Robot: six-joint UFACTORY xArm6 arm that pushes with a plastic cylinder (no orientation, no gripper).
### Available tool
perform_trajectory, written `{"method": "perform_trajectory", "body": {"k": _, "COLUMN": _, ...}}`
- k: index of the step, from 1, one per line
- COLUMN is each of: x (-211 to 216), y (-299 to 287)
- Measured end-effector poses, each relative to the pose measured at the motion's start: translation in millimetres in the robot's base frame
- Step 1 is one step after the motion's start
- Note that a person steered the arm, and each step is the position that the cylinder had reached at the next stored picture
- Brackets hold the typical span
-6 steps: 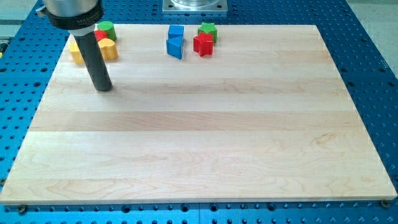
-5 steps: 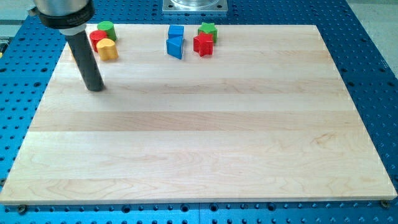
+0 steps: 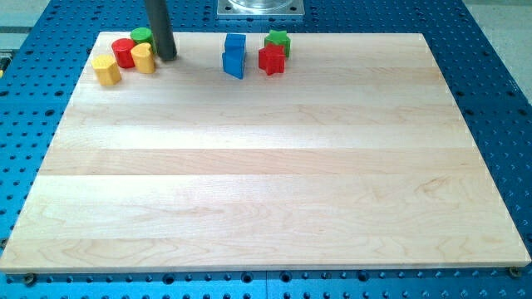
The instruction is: Move the red circle to the center left of the board
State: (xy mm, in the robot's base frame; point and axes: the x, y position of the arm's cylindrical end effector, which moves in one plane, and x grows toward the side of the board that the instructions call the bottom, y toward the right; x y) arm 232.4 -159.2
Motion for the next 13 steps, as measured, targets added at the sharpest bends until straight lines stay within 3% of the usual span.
{"method": "perform_trajectory", "body": {"k": 1, "x": -26, "y": -5}}
{"method": "perform_trajectory", "body": {"k": 3, "x": -30, "y": -60}}
{"method": "perform_trajectory", "body": {"k": 5, "x": -12, "y": -50}}
{"method": "perform_trajectory", "body": {"k": 6, "x": -30, "y": -49}}
{"method": "perform_trajectory", "body": {"k": 7, "x": -41, "y": -81}}
{"method": "perform_trajectory", "body": {"k": 8, "x": -23, "y": -128}}
{"method": "perform_trajectory", "body": {"k": 9, "x": 16, "y": -101}}
{"method": "perform_trajectory", "body": {"k": 10, "x": 20, "y": -38}}
{"method": "perform_trajectory", "body": {"k": 11, "x": 104, "y": -36}}
{"method": "perform_trajectory", "body": {"k": 12, "x": 85, "y": -26}}
{"method": "perform_trajectory", "body": {"k": 13, "x": 28, "y": -28}}
